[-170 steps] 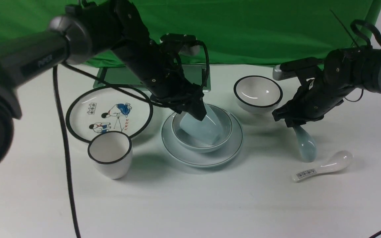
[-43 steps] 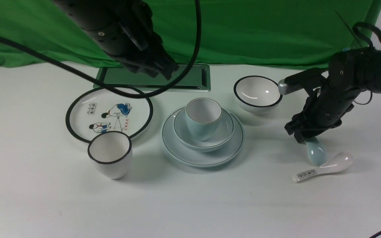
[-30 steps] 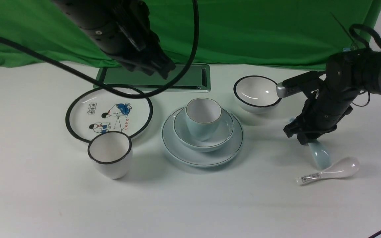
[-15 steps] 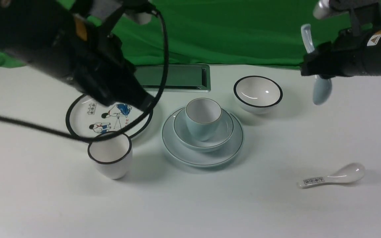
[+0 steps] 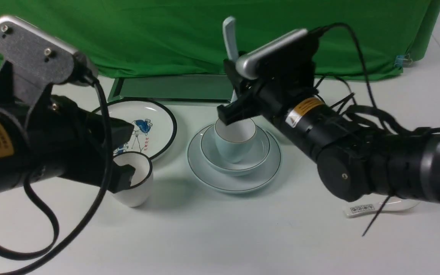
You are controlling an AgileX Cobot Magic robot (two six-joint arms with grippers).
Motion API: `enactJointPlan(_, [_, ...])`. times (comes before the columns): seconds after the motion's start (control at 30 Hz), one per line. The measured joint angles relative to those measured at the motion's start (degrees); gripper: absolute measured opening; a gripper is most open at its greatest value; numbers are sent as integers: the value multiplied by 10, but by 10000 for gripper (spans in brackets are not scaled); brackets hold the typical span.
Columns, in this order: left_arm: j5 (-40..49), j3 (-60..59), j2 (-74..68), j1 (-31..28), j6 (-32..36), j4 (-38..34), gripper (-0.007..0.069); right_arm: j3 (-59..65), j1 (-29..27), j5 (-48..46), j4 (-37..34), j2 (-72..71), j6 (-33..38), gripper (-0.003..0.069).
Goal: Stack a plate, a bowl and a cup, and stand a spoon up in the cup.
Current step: Use the right arm to put the blue soup spoon into the blue teacup in the middle
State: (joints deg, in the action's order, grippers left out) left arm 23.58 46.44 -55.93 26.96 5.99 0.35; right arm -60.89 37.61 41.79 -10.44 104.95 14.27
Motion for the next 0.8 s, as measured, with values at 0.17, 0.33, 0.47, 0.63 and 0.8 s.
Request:
enactJointPlan(0.17, [-3, -1, 0, 0, 0, 12, -36, -30, 0, -30, 1, 43, 0, 211])
enactJointPlan(0.33, [-5, -1, 0, 0, -1, 30, -36, -32, -3, -44, 1, 53, 0, 211])
enactJointPlan(0.47, [-8, -1, -6, 0, -1, 30, -36, -33, -6, -71, -1, 58, 5, 211])
enactJointPlan(0.63, [-2, -1, -21, 0, -1, 19, -36, -33, -10, -83, -1, 68, 6, 230])
enactJointPlan(0.8, [14, -1, -21, 0, -5, 5, -36, -33, -18, -90, -6, 61, 9, 290])
